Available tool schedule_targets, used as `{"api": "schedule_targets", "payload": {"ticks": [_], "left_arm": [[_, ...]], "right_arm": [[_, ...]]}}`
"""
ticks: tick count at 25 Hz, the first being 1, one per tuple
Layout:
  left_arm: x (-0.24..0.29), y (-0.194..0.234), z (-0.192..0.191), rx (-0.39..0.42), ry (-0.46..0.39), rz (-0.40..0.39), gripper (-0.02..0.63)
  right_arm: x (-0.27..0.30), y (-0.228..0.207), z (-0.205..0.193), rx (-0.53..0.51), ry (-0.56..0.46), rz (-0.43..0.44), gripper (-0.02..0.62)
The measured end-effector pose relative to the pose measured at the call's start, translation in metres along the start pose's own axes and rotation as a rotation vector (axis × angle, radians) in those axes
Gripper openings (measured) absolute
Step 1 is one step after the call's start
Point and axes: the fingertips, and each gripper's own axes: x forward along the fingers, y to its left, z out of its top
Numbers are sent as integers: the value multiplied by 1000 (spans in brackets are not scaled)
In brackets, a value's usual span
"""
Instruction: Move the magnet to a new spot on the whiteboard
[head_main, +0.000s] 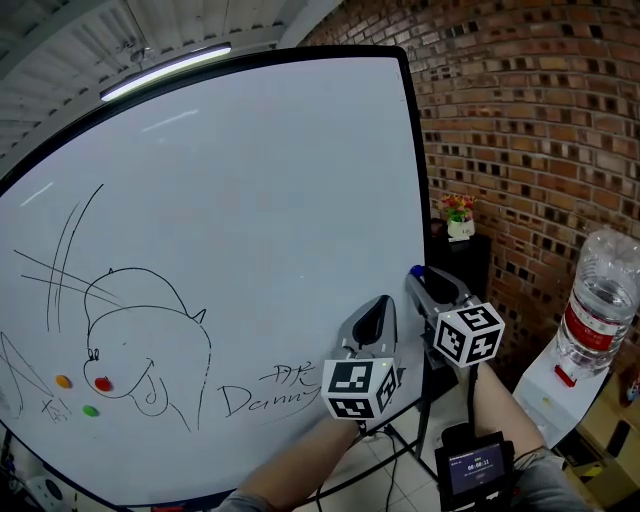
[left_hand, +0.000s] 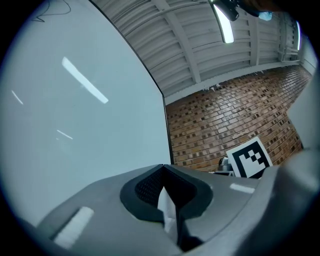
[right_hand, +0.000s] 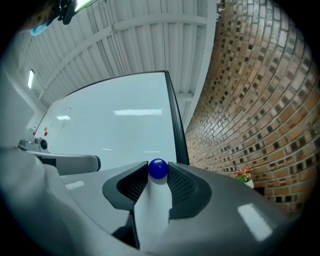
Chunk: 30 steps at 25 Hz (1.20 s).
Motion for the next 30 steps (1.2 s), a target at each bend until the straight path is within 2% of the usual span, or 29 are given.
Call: {"api": "schedule_targets", "payload": {"ticks": [5,17,20,22,26,28,30], "left_arm": [[-5,8,0,-4,3,11,0],[-12,7,6,6,-4,9,0],[-18,10,6,17,0,23,0],[-23,14,6,21,5,38,0],[-38,21,5,34,34,73,0],[-50,25,6,43,46,92,0],[-66,31,9,55,55,113,0]], "right_arm": [[4,-1,-3,60,-12,11,130],[0,-3,-10,101,-4,-3,147],[-8,1,-8,61,-6,-33,144],[-15,13,-5,-6,-5,-40,127],[-22,59,-4,-154,3,5,56],[-23,82,-5,-174,7,34,13],[-22,104,-8,-167,16,65,6]]}}
